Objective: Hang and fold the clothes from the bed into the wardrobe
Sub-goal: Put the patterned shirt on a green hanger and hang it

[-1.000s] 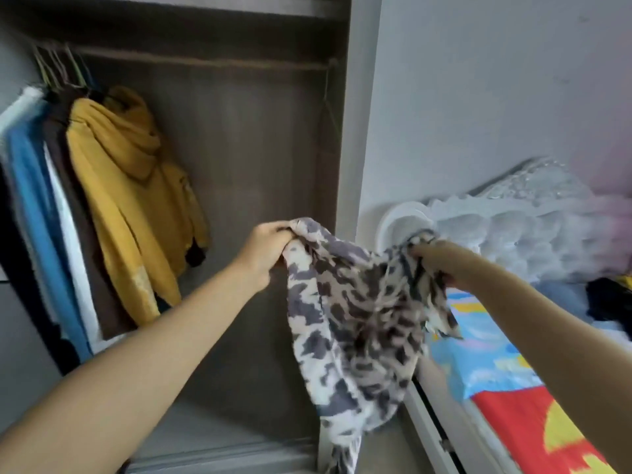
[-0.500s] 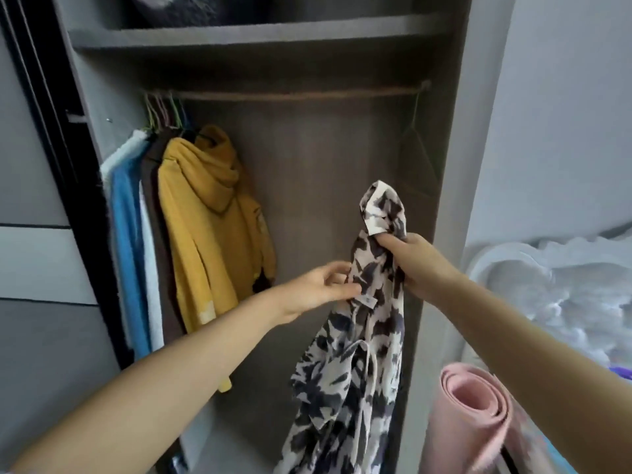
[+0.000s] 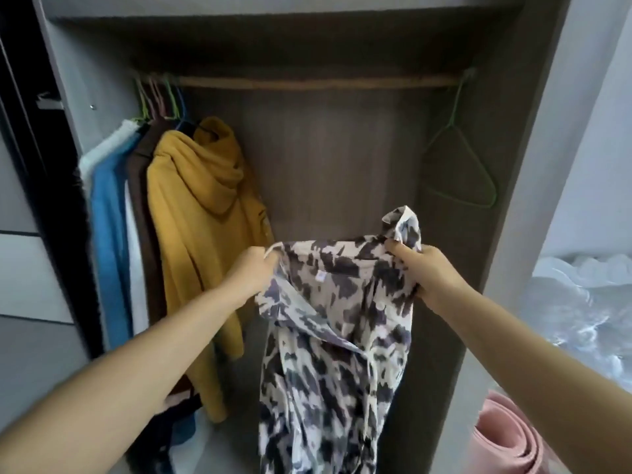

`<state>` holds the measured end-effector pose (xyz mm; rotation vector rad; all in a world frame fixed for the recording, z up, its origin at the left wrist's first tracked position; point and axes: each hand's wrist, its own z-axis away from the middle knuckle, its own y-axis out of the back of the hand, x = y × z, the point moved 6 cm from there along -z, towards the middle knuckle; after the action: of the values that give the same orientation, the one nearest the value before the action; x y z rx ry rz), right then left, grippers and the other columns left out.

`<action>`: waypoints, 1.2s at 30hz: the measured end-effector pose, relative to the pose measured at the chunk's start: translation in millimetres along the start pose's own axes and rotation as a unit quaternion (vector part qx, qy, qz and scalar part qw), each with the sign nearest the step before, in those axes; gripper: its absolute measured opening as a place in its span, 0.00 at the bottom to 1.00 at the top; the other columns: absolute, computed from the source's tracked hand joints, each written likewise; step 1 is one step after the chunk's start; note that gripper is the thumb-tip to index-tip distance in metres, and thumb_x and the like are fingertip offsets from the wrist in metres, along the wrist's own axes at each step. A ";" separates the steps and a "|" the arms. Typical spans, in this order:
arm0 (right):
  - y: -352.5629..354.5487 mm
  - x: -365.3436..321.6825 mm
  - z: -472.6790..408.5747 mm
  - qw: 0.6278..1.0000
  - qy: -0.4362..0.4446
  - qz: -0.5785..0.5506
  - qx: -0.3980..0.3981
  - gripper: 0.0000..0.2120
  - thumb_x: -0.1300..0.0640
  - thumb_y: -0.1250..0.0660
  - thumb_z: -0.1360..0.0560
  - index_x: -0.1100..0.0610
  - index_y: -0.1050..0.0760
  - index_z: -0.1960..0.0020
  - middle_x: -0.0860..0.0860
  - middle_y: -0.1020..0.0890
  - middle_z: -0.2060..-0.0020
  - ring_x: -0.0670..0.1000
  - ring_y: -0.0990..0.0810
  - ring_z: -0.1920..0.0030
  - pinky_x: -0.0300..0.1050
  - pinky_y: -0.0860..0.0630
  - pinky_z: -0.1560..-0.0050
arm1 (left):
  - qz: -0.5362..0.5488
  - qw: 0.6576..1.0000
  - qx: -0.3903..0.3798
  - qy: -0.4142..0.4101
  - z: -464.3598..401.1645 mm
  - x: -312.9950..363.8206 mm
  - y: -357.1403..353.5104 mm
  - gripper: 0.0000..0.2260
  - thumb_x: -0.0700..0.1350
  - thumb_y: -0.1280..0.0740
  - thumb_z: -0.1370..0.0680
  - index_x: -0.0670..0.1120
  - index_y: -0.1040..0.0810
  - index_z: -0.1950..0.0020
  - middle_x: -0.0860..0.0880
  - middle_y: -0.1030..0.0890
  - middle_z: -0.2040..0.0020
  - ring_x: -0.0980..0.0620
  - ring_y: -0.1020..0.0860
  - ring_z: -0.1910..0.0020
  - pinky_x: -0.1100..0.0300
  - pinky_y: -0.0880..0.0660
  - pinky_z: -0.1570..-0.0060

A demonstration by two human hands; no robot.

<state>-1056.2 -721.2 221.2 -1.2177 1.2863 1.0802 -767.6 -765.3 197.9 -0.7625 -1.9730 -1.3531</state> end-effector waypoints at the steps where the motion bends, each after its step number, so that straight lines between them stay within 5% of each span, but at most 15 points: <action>1: 1.2 9.5 -2.7 0.999 -0.039 -0.013 0.007 0.09 0.53 0.31 0.24 0.59 0.20 0.56 0.54 0.15 0.66 0.51 0.16 0.67 0.40 0.22 0.72 | 0.054 0.998 0.021 0.028 -16.2 0.9 9.7 0.16 0.47 0.41 0.19 0.45 0.28 0.66 0.46 0.27 0.69 0.47 0.29 0.69 0.57 0.36 0.66; 4: 1.0 41.0 -8.4 0.980 -0.177 -0.086 -0.001 0.07 0.59 0.39 0.21 0.57 0.23 0.55 0.52 0.17 0.70 0.49 0.19 0.72 0.41 0.24 0.72 | 0.192 0.979 -0.002 0.072 -55.0 10.8 13.5 0.10 0.45 0.40 0.20 0.41 0.24 0.56 0.38 0.22 0.56 0.40 0.23 0.58 0.53 0.32 0.58; 6: -1.0 53.6 -11.7 0.972 -0.213 -0.099 0.009 0.10 0.64 0.43 0.21 0.55 0.26 0.55 0.50 0.21 0.72 0.48 0.22 0.74 0.45 0.24 0.66 | 0.214 0.975 -0.036 0.051 -69.7 27.5 8.6 0.09 0.45 0.39 0.21 0.42 0.25 0.56 0.40 0.23 0.57 0.42 0.24 0.56 0.52 0.33 0.56; 10: -18.2 44.6 -25.7 0.989 -0.100 0.081 0.077 0.12 0.67 0.42 0.21 0.58 0.28 0.40 0.52 0.20 0.60 0.50 0.20 0.60 0.46 0.24 0.57 | 0.208 0.971 -0.118 -0.026 -79.1 66.4 -6.5 0.07 0.48 0.39 0.21 0.46 0.27 0.56 0.44 0.28 0.59 0.49 0.30 0.59 0.57 0.36 0.57; 14: -83.3 16.9 -37.5 0.965 0.046 0.257 0.030 0.25 0.50 0.35 0.23 0.51 0.37 0.28 0.44 0.22 0.51 0.44 0.21 0.52 0.39 0.22 0.56 | 0.165 0.959 -0.186 -0.137 -85.8 98.3 -23.3 0.06 0.44 0.41 0.21 0.47 0.29 0.57 0.45 0.30 0.60 0.51 0.32 0.60 0.58 0.39 0.57; 16: -107.2 24.2 -45.2 0.965 0.003 0.263 0.008 0.24 0.46 0.34 0.24 0.49 0.36 0.30 0.45 0.22 0.50 0.46 0.21 0.53 0.37 0.24 0.60 | 0.157 0.954 -0.199 -0.163 -88.4 110.8 -29.2 0.07 0.43 0.42 0.21 0.46 0.29 0.58 0.44 0.32 0.63 0.51 0.34 0.62 0.57 0.41 0.59; 20: -102.0 54.6 -60.3 0.950 -0.106 0.292 0.030 0.05 0.57 0.36 0.23 0.58 0.24 0.52 0.53 0.21 0.65 0.49 0.24 0.69 0.39 0.29 0.70 | 0.160 0.954 -0.180 -0.177 -108.4 120.8 -27.0 0.16 0.41 0.41 0.20 0.48 0.37 0.68 0.48 0.38 0.71 0.51 0.39 0.69 0.56 0.46 0.65; 24: -57.5 45.3 -74.8 0.931 -0.146 0.334 0.009 0.13 0.58 0.33 0.26 0.57 0.25 0.42 0.50 0.20 0.57 0.47 0.23 0.60 0.39 0.26 0.62 | 0.118 0.956 -0.174 -0.206 -144.2 118.4 -21.2 0.10 0.42 0.42 0.19 0.43 0.30 0.61 0.44 0.34 0.69 0.51 0.36 0.68 0.58 0.45 0.66; 27: -21.1 -16.1 -106.6 0.919 -0.035 0.372 0.123 0.20 0.56 0.33 0.23 0.57 0.29 0.33 0.52 0.22 0.42 0.51 0.23 0.46 0.40 0.27 0.52 | 0.086 0.954 -0.182 -0.220 -162.4 119.9 -30.4 0.15 0.41 0.42 0.19 0.45 0.36 0.66 0.47 0.39 0.71 0.52 0.41 0.72 0.57 0.48 0.71; 31: 12.8 -127.4 -142.4 0.777 0.145 0.520 0.325 0.20 0.56 0.35 0.23 0.59 0.30 0.32 0.60 0.27 0.37 0.61 0.27 0.37 0.48 0.29 0.40 | -0.023 0.947 -0.190 -0.260 -174.9 130.2 -48.8 0.19 0.41 0.41 0.19 0.46 0.37 0.70 0.48 0.36 0.72 0.52 0.39 0.72 0.59 0.46 0.73; 34: 39.8 -174.4 -167.1 0.669 0.102 0.623 0.393 0.21 0.57 0.36 0.23 0.60 0.34 0.32 0.60 0.31 0.35 0.62 0.32 0.34 0.55 0.30 0.39 | -0.051 0.941 -0.175 -0.284 -188.1 136.8 -51.4 0.19 0.41 0.41 0.19 0.46 0.34 0.71 0.48 0.33 0.72 0.51 0.35 0.70 0.56 0.43 0.70; 36: 54.8 -184.8 -184.7 0.654 0.047 0.641 0.399 0.20 0.60 0.38 0.22 0.60 0.36 0.31 0.60 0.30 0.34 0.61 0.30 0.33 0.55 0.28 0.41 | -0.033 0.942 -0.160 -0.293 -198.0 139.2 -49.0 0.19 0.41 0.40 0.19 0.46 0.34 0.71 0.48 0.32 0.72 0.51 0.35 0.71 0.58 0.42 0.70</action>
<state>-1132.4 -884.4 418.3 0.5355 2.4201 1.0569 -860.3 -951.6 330.8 -1.3960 -2.2539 -1.6484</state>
